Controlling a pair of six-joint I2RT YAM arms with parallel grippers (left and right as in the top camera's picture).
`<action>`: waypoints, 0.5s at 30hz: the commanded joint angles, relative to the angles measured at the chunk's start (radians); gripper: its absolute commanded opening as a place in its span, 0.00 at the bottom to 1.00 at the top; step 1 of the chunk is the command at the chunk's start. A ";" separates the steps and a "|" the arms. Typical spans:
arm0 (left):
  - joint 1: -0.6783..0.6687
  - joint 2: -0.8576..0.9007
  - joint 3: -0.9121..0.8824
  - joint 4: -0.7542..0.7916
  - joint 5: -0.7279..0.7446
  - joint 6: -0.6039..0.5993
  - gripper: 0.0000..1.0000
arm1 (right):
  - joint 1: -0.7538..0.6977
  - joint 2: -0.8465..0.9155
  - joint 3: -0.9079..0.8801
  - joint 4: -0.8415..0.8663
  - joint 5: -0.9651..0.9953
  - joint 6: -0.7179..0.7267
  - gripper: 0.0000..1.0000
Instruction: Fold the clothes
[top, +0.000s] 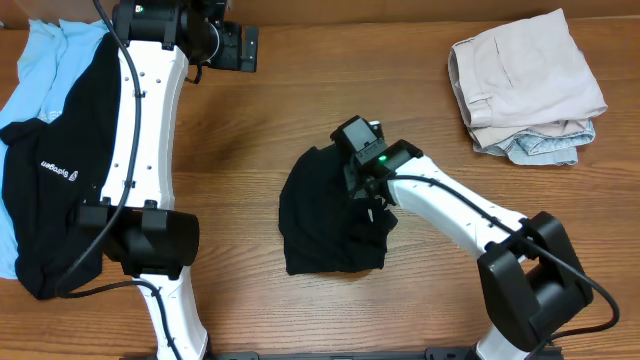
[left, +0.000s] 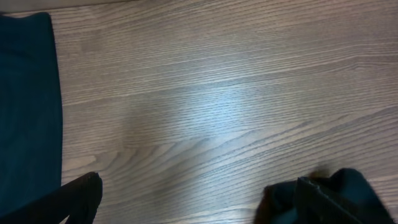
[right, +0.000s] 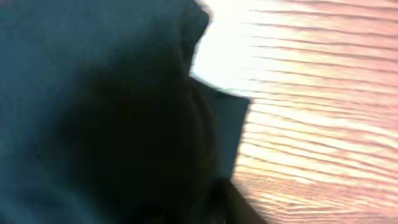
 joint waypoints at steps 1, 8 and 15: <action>0.000 0.003 0.014 0.000 -0.006 0.023 1.00 | -0.053 -0.004 0.032 -0.032 0.049 0.002 0.04; 0.000 0.003 0.014 0.000 -0.006 0.023 1.00 | -0.178 -0.024 0.222 -0.264 -0.154 -0.074 0.04; 0.000 0.003 0.014 0.000 -0.006 0.023 1.00 | -0.330 -0.016 0.195 -0.363 -0.401 -0.146 0.64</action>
